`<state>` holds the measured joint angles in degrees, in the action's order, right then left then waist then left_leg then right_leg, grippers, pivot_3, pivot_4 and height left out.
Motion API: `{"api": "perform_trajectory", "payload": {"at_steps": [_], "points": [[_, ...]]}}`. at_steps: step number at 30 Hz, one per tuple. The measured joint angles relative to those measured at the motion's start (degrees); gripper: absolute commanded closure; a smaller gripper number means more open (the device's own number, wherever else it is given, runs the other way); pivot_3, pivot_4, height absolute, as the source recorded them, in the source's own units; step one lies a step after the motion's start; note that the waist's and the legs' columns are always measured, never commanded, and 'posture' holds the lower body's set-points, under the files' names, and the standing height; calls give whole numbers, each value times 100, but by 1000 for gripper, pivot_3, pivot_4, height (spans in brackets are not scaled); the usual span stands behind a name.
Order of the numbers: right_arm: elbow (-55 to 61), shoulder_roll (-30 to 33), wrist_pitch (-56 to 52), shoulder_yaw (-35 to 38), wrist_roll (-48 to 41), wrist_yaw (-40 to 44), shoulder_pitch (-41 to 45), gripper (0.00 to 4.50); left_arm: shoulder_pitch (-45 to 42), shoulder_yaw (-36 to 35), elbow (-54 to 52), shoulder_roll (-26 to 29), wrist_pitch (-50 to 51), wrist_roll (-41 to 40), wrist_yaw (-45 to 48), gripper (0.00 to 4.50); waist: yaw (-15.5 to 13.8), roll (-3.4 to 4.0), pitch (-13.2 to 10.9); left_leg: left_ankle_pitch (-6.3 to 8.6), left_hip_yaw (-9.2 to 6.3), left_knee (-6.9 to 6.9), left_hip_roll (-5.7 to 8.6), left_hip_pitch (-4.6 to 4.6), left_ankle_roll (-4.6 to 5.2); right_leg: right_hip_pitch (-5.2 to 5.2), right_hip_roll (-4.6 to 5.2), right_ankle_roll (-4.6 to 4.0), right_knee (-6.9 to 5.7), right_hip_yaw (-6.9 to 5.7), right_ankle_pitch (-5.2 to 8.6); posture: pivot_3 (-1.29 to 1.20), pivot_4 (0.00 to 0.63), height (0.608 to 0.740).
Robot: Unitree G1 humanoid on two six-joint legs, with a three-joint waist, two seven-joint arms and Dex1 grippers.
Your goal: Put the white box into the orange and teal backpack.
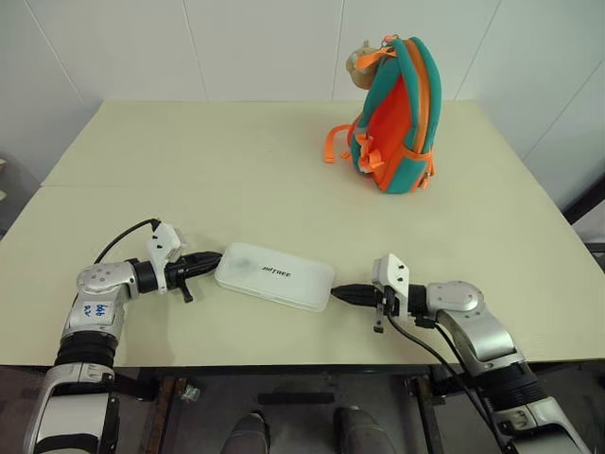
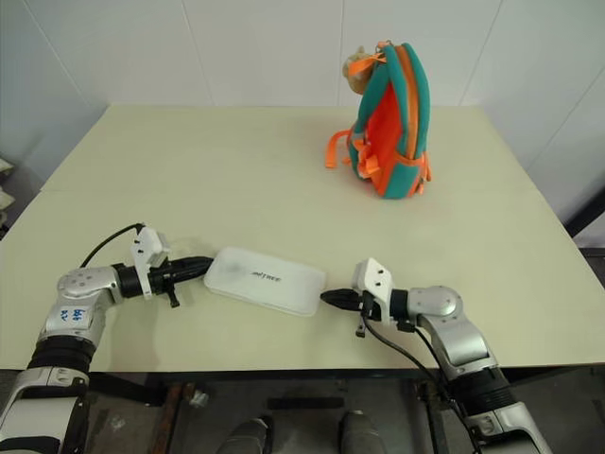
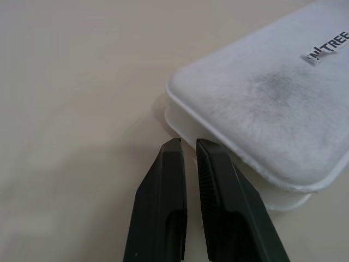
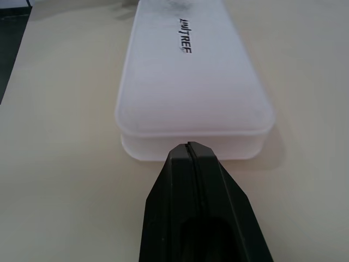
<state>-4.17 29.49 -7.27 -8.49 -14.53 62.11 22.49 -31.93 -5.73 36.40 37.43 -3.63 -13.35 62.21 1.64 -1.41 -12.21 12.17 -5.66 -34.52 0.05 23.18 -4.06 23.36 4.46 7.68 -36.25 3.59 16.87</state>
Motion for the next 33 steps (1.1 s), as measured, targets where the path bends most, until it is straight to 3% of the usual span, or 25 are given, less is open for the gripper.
{"api": "perform_trajectory", "payload": {"at_steps": [18,33], "points": [[-720,-254,235,0,173,-26,303,4500,157,-37,-287,-152,198,-5,-87,4040,10,-1,0,0,-1,-13,1,-1,0,0,0,0,-13,1,0,0,150,740],[-2087,425,887,433,341,464,996,4500,852,197,-2003,-688,1066,-178,-108,4040,3,-1,0,0,-1,-15,2,0,0,-2,1,0,-12,2,0,0,150,740]]}}
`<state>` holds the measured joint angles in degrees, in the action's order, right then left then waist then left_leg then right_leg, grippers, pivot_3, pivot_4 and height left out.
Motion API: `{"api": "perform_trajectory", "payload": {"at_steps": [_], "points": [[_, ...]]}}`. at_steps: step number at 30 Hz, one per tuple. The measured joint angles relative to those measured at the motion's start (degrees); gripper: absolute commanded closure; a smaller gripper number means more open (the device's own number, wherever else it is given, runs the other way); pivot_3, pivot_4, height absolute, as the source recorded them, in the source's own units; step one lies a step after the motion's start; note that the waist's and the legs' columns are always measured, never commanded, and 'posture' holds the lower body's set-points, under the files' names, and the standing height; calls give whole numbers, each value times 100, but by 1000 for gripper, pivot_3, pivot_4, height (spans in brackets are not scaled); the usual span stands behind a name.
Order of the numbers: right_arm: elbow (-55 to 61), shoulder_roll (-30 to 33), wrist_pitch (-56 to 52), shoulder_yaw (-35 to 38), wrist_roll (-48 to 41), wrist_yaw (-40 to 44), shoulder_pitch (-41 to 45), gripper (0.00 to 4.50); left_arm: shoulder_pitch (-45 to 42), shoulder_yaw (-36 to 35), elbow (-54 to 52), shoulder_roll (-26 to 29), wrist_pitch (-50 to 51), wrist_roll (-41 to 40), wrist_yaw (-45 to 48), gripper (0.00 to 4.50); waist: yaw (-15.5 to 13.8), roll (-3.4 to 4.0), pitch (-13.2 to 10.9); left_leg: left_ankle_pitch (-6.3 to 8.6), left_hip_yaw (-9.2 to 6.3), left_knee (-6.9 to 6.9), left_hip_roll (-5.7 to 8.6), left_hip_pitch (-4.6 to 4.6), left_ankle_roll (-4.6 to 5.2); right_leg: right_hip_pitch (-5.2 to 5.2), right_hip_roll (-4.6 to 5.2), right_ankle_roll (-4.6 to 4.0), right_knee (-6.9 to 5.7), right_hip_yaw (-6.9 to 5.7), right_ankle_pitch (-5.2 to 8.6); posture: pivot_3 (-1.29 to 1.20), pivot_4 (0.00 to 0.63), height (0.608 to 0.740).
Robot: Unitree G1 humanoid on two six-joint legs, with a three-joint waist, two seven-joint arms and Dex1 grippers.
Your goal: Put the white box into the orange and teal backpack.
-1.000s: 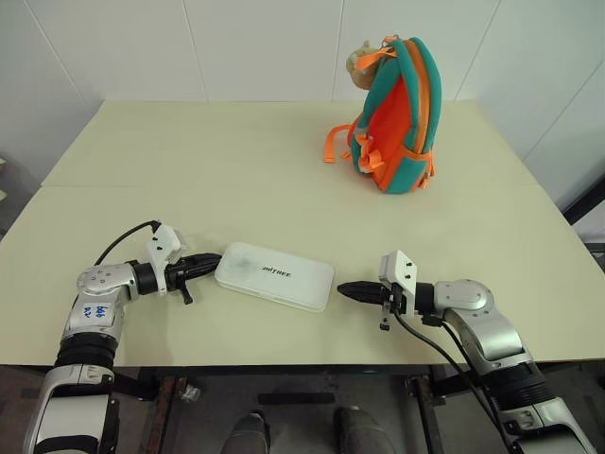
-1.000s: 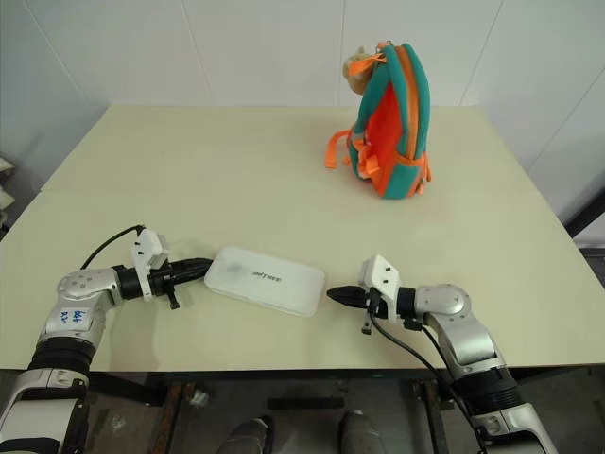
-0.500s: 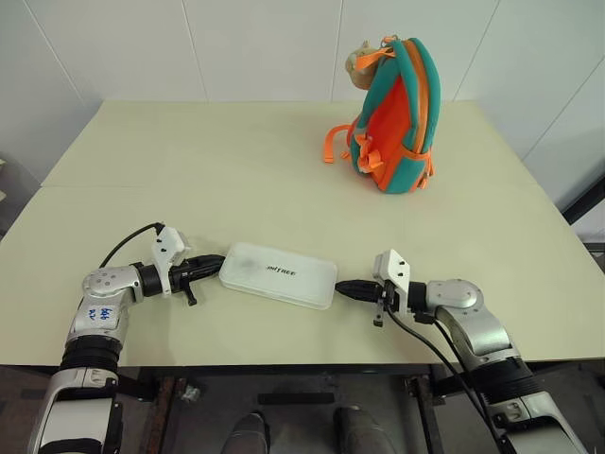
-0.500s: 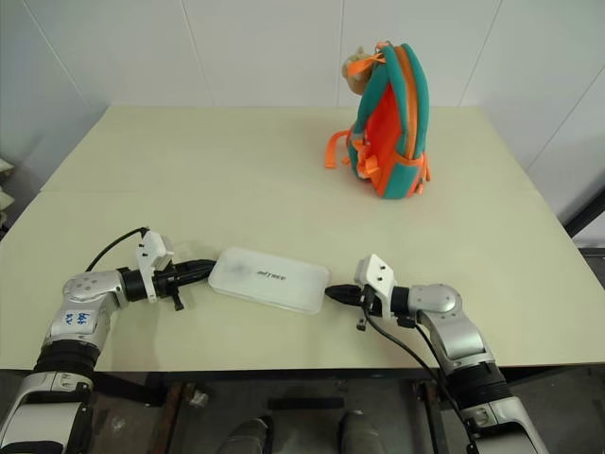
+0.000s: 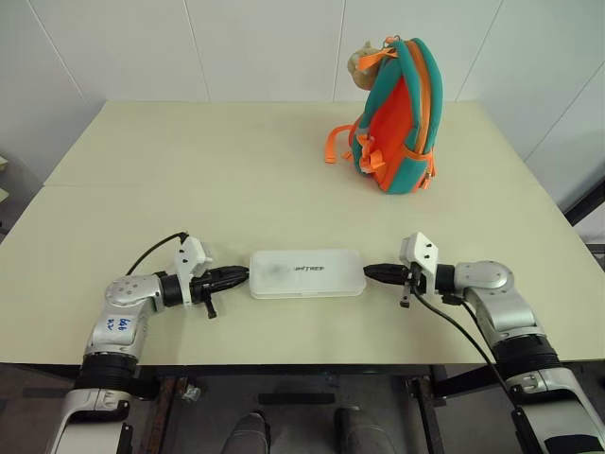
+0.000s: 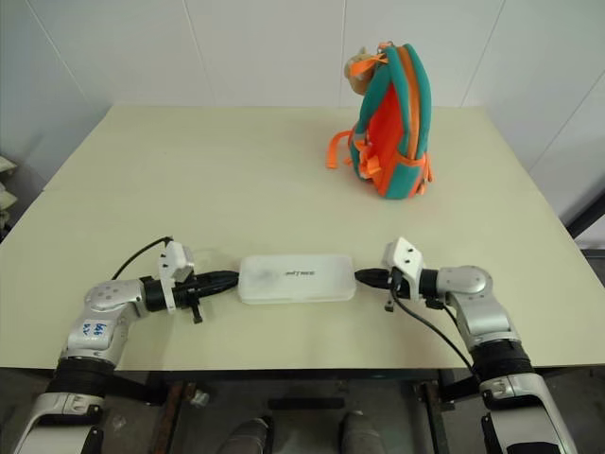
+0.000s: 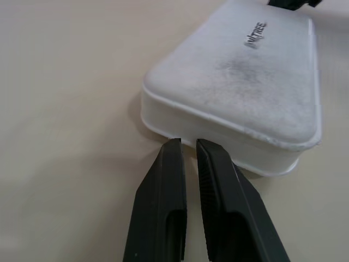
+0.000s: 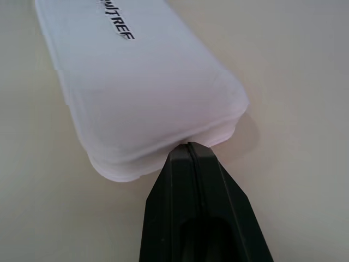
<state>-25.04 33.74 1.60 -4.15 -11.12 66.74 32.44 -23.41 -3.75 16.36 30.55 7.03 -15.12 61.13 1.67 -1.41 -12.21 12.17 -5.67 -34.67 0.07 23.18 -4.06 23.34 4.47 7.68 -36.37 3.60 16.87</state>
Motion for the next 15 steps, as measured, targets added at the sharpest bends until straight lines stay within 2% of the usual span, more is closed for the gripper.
{"api": "perform_trajectory", "payload": {"at_steps": [13,14,15], "points": [[-106,0,96,34,43,145,8,4500,24,11,-138,-33,139,-22,-279,4040,14,0,0,0,0,-2,0,-2,0,-1,0,0,-2,1,0,0,150,740],[-106,0,89,34,43,158,8,4333,24,11,-138,-32,137,-22,-286,4063,14,0,0,0,0,-1,0,-2,0,-1,0,0,-2,1,0,0,150,740],[-106,2,84,34,44,164,8,4125,24,11,-136,-30,136,-20,-296,3872,13,0,0,0,0,-1,0,-2,0,-1,0,0,-2,1,0,0,150,740]]}}
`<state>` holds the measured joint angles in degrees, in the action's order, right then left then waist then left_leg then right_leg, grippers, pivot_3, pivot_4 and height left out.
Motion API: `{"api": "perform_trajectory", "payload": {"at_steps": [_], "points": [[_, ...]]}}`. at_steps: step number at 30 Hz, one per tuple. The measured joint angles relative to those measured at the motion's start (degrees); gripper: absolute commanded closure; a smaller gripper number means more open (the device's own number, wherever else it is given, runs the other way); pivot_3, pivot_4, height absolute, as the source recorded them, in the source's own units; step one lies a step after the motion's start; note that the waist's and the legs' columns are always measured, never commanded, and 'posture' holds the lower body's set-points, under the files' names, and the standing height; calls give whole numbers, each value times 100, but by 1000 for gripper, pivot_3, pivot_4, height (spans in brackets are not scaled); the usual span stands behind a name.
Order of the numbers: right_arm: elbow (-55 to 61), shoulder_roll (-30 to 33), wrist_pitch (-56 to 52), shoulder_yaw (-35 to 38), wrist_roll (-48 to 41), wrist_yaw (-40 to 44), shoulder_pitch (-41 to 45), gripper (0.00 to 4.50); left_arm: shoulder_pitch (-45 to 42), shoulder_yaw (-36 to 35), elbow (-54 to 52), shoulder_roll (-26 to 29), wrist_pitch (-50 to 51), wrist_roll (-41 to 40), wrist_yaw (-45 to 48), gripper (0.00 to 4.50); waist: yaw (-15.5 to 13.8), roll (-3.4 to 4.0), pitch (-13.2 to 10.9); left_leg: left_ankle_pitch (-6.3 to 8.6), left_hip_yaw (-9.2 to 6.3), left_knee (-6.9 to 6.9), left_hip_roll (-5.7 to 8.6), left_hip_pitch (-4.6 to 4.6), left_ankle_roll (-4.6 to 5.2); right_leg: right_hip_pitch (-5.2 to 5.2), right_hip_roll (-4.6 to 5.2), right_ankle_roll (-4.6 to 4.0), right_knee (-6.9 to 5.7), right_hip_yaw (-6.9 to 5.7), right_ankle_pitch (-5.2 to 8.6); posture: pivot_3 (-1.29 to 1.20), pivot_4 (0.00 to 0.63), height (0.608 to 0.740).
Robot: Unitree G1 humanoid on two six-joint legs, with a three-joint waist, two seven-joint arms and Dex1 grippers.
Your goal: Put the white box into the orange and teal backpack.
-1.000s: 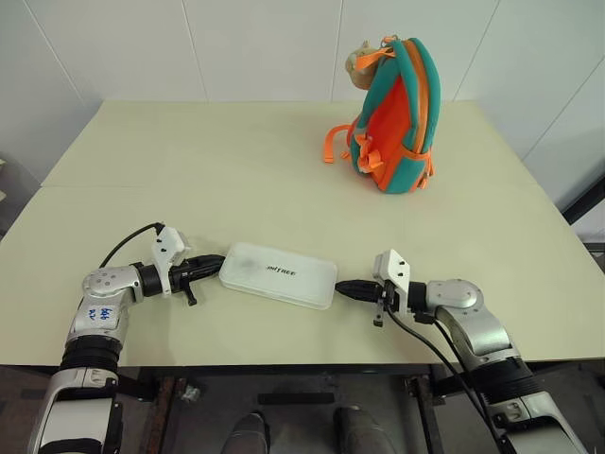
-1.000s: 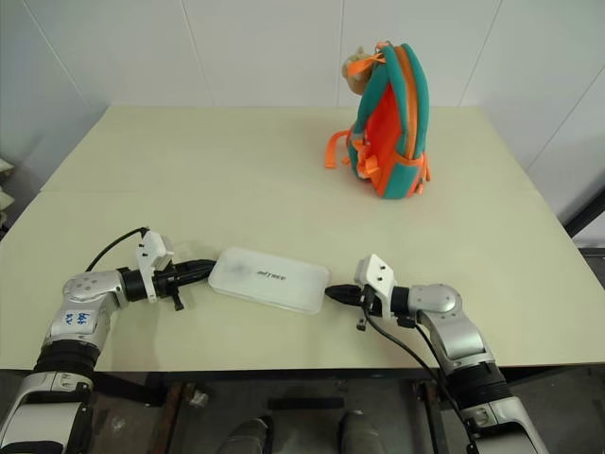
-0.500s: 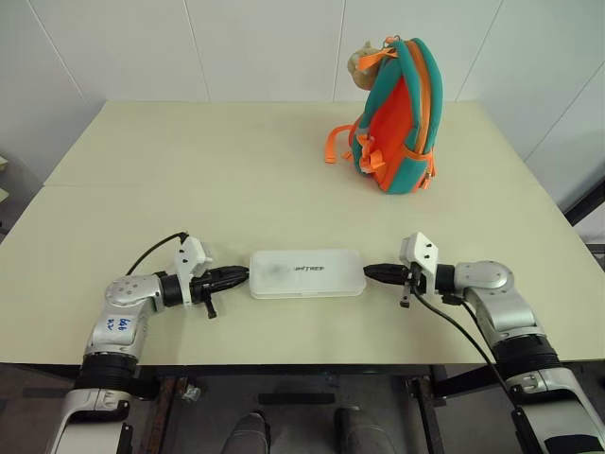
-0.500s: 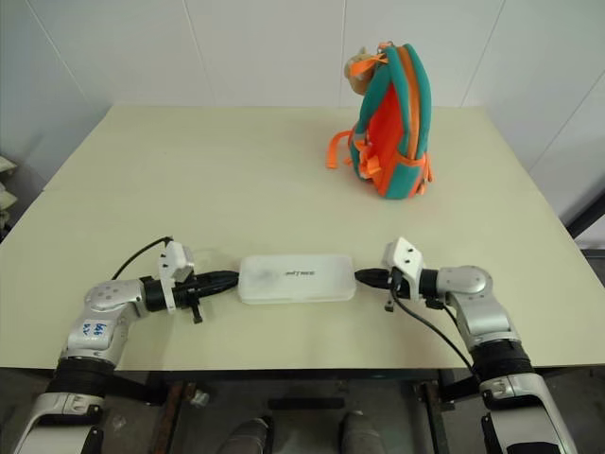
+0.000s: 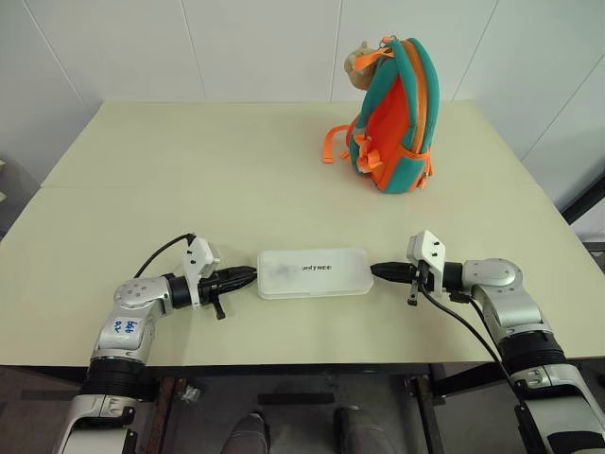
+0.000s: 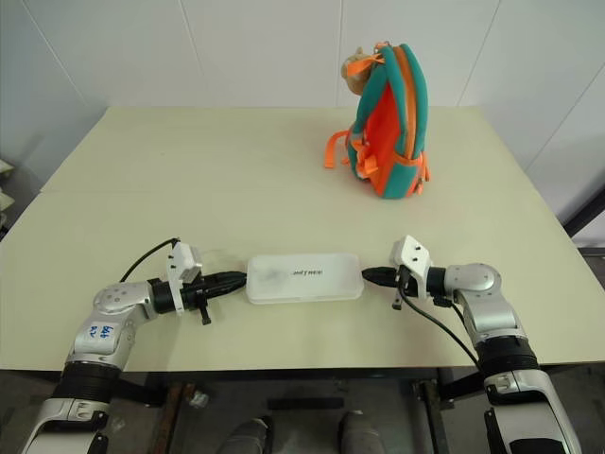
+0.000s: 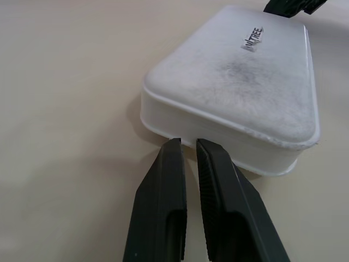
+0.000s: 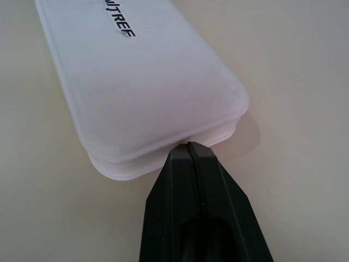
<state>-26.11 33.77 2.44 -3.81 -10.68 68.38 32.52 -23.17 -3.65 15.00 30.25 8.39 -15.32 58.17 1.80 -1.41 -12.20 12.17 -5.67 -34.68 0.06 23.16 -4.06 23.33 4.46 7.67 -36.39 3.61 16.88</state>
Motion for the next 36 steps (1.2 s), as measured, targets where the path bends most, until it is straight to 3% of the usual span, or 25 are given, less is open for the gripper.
{"api": "perform_trajectory", "payload": {"at_steps": [3,13,18,25,32,36], "points": [[-78,23,-52,-24,26,48,6,3262,0,1,69,37,-6,15,-101,3147,-2,0,0,0,0,0,0,0,0,0,0,0,1,0,0,0,150,740],[-755,535,97,-22,242,170,457,5,40,-86,464,627,7,2,29,29,-1,0,0,0,0,1,1,-1,0,0,0,-2,2,0,1,0,150,740],[-745,806,-529,-21,102,647,720,5,-452,-218,690,882,1338,-527,494,29,12,1,-1,0,0,1,1,1,0,0,0,-2,2,-1,1,0,150,740],[270,1008,-1774,-190,-141,1342,703,5,-1491,-179,1068,1058,3929,-1369,1166,29,14,1,-1,1,-3,3,2,5,0,1,-1,3,4,-3,5,0,150,740],[688,1088,-2260,-493,-86,1460,633,5,-2083,398,1777,894,5636,-1362,1126,29,41,0,-2,2,-2,3,2,6,0,2,-1,4,5,-3,5,0,150,740],[784,1063,-2351,-544,-71,1437,625,5,-2177,443,1806,843,6070,-1382,1113,29,50,0,-2,3,-3,6,2,5,-1,3,-1,4,6,-3,6,0,150,740]]}}
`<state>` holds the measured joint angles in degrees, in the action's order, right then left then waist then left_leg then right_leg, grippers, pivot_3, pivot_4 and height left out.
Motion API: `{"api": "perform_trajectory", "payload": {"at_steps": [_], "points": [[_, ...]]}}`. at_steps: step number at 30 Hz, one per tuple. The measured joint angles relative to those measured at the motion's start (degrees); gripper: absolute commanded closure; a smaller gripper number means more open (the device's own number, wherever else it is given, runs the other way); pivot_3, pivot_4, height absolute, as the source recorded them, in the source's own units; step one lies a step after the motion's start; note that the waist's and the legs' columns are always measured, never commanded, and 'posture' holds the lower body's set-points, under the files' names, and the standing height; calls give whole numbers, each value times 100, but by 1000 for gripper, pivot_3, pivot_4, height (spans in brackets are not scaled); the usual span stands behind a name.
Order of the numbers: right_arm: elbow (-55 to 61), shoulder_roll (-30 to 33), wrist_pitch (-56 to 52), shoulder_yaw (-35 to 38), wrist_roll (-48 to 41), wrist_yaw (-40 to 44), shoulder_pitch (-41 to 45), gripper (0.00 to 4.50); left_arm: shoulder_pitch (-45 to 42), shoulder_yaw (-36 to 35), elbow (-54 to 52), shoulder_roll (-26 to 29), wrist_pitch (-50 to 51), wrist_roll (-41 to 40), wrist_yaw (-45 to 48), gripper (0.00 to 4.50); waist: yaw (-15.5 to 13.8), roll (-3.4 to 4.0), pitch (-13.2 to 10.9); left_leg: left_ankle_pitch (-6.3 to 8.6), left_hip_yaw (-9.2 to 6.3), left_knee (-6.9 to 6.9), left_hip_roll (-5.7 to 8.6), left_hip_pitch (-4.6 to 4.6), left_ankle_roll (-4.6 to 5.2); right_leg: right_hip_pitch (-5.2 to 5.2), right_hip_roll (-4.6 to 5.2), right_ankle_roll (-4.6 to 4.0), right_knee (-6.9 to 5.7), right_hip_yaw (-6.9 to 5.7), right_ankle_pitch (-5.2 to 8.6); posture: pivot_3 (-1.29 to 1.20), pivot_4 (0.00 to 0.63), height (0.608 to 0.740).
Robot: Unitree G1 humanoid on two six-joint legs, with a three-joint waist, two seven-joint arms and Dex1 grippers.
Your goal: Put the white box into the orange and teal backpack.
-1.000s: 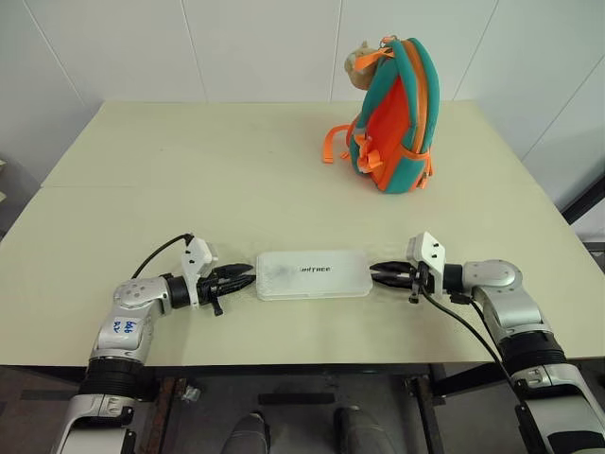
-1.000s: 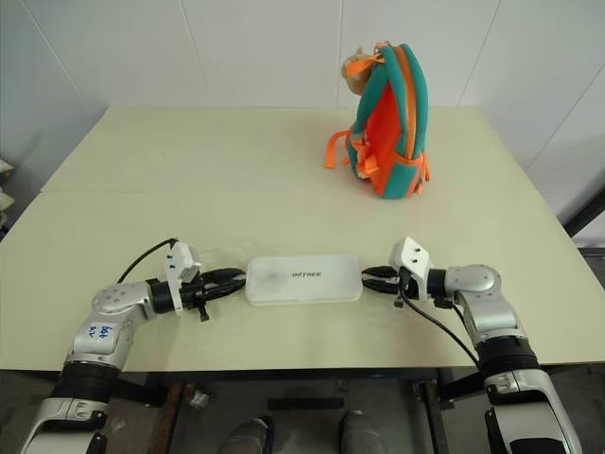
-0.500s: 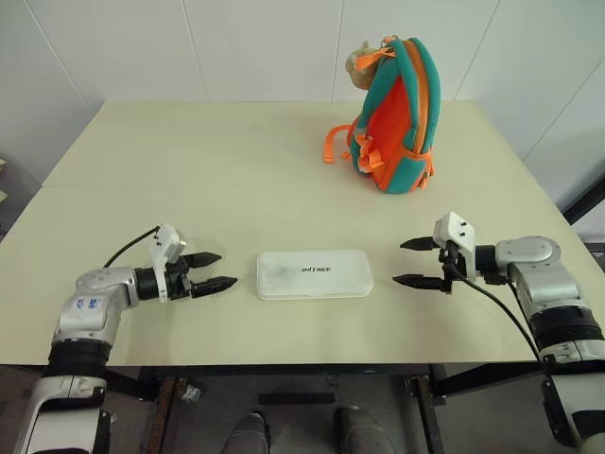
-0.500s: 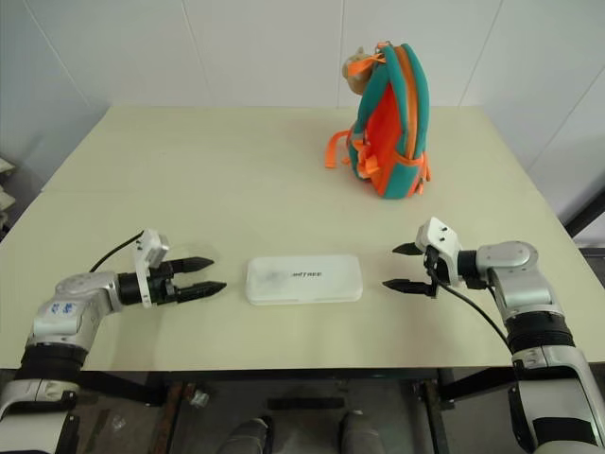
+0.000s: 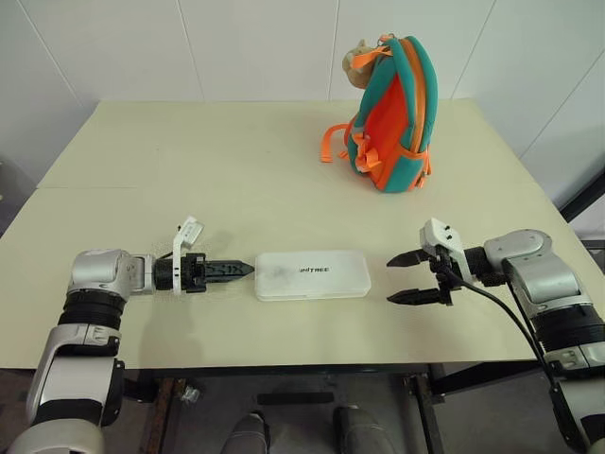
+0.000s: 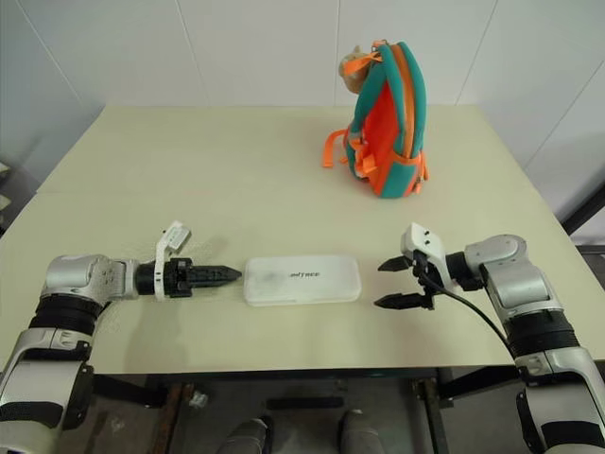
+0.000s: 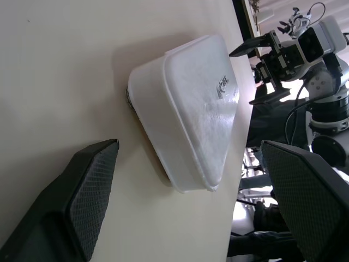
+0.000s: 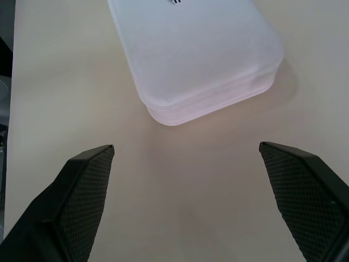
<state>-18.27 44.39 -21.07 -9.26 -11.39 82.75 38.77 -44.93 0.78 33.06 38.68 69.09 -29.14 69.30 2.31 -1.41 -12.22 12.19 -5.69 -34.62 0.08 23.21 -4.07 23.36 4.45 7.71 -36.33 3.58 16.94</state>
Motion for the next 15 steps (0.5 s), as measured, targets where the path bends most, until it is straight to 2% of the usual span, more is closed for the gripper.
{"api": "perform_trajectory", "payload": {"at_steps": [9,15], "points": [[-811,-469,240,-114,183,-327,355,5,-244,-1,322,-277,46,32,-184,29,-54,0,0,-1,0,-13,3,0,-2,-3,2,2,-2,1,-2,0,150,740],[-917,-722,365,-115,190,-359,469,5,-449,35,593,-509,24,63,-211,29,-68,0,0,-1,-1,-22,5,0,-2,-10,2,7,-2,0,-4,0,150,740]]}}
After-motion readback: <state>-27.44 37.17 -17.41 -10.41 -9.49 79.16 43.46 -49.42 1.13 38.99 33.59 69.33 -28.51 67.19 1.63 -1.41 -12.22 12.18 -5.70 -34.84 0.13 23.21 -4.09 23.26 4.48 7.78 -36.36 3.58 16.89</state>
